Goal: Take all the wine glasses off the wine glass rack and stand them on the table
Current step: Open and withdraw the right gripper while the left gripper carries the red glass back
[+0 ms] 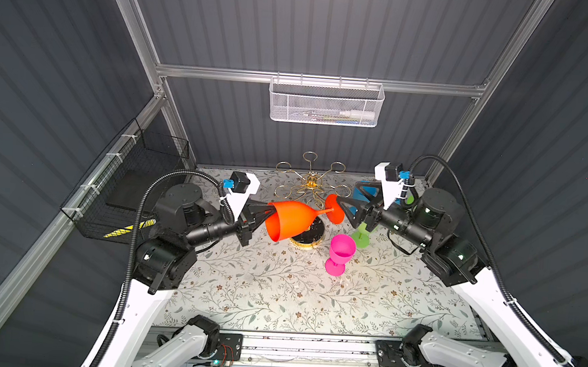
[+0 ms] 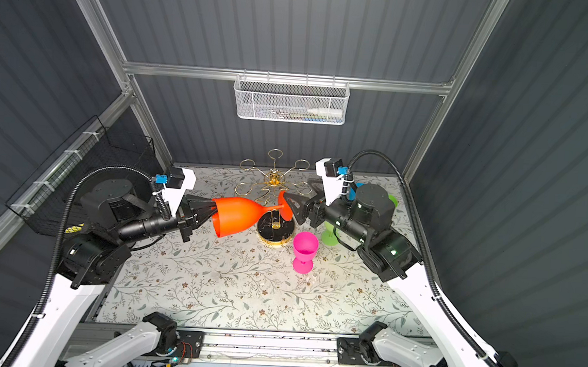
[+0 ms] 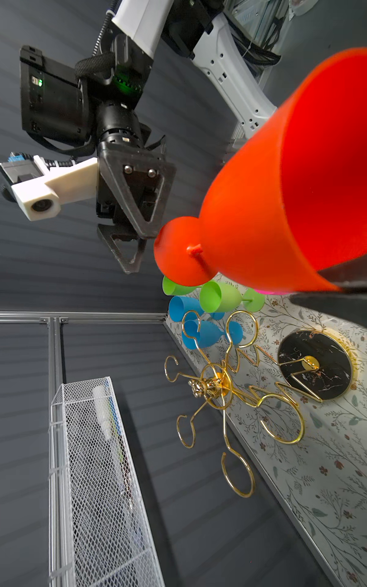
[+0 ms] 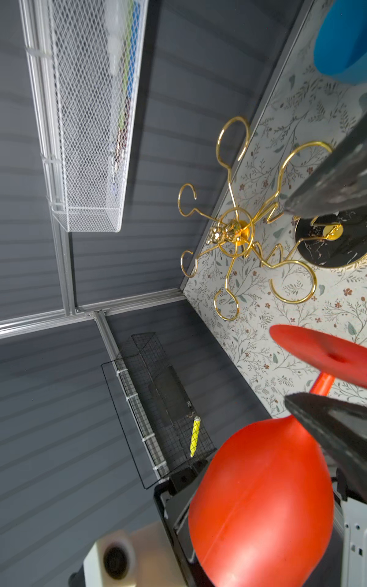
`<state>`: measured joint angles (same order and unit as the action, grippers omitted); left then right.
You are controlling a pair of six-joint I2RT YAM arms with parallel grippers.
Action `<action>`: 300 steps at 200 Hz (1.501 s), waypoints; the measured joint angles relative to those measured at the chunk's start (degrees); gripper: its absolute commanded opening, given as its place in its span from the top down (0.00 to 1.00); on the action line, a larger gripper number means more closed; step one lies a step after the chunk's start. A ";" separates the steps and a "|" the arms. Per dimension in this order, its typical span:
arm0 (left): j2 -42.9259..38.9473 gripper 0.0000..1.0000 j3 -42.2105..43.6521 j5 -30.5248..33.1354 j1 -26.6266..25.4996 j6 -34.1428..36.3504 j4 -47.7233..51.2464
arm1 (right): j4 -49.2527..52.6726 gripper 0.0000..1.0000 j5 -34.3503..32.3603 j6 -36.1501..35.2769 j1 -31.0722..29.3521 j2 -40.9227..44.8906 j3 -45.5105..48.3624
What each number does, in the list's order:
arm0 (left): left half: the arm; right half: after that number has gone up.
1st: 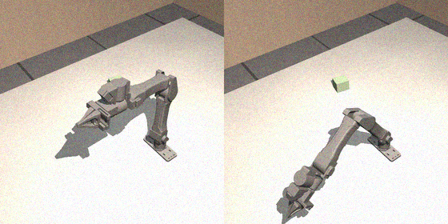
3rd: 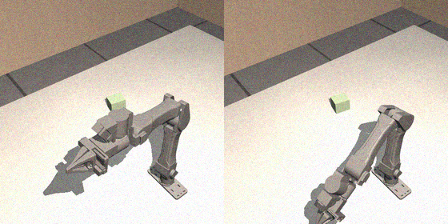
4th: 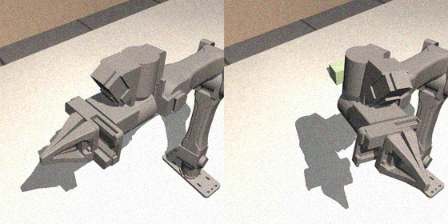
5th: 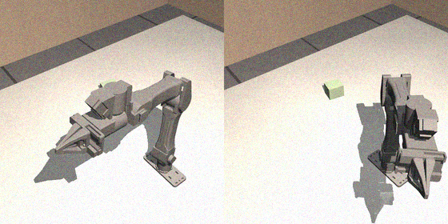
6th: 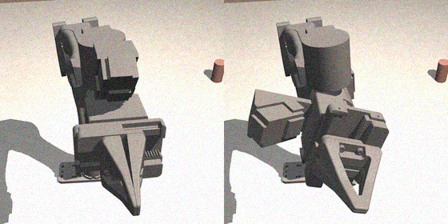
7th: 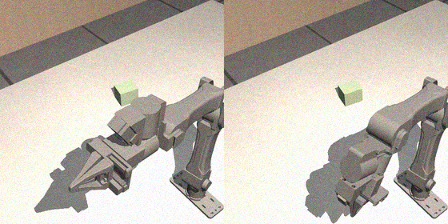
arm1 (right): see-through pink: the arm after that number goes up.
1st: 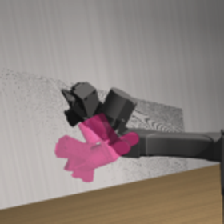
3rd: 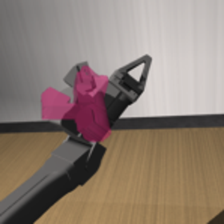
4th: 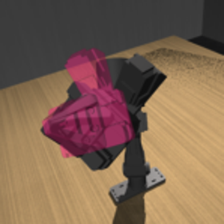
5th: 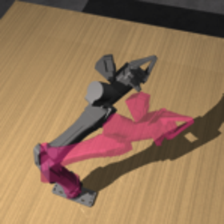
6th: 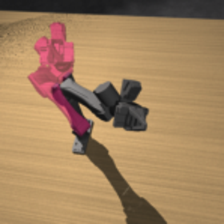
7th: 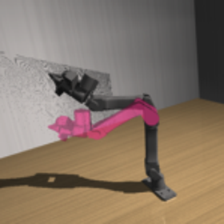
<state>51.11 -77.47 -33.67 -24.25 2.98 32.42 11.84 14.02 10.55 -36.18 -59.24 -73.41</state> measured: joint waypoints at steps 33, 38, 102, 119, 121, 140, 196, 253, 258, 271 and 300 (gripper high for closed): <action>2.51 1.00 -7.43 1.79 0.00 1.57 9.73 | 1.09 0.01 -3.17 -0.33 0.92 2.80 0.92; 3.04 1.00 -8.37 2.12 0.00 1.97 11.32 | 1.49 0.01 -3.61 -0.33 1.11 3.30 1.25; 11.65 1.00 -13.60 7.52 0.00 5.62 32.24 | 6.88 0.01 -8.17 -0.24 4.76 7.63 3.93; 13.16 1.00 -14.23 8.61 0.00 6.45 36.61 | 7.56 0.01 -8.83 -0.04 5.92 9.01 5.27; 13.31 1.00 -14.45 8.70 0.00 6.51 37.13 | 7.58 0.01 -8.92 -0.02 6.08 9.16 5.46; 14.47 1.00 -15.65 10.08 0.00 7.13 40.50 | 8.33 0.01 -9.38 0.33 7.02 10.19 6.99; 18.71 1.00 -15.30 14.53 0.00 6.43 42.91 | 10.08 0.01 -10.38 1.25 9.07 10.82 8.76; 23.76 1.00 -7.80 17.29 0.00 1.60 36.92 | 13.20 0.01 -11.85 1.49 10.71 13.44 10.47; 23.78 1.00 -7.43 17.62 0.00 1.16 36.30 | 13.49 0.01 -12.00 1.51 10.88 13.68 10.75; 23.80 1.00 -6.62 18.58 0.00 0.04 34.23 | 13.81 0.01 -12.33 1.70 11.41 14.29 11.45; 24.26 1.00 -3.67 20.06 0.00 -1.88 29.03 | 14.53 0.01 -12.59 2.34 12.61 15.08 12.66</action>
<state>75.37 -81.14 -13.61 -24.25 1.10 61.45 26.37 1.43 12.88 -23.57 -44.16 -60.75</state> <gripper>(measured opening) 0.054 0.989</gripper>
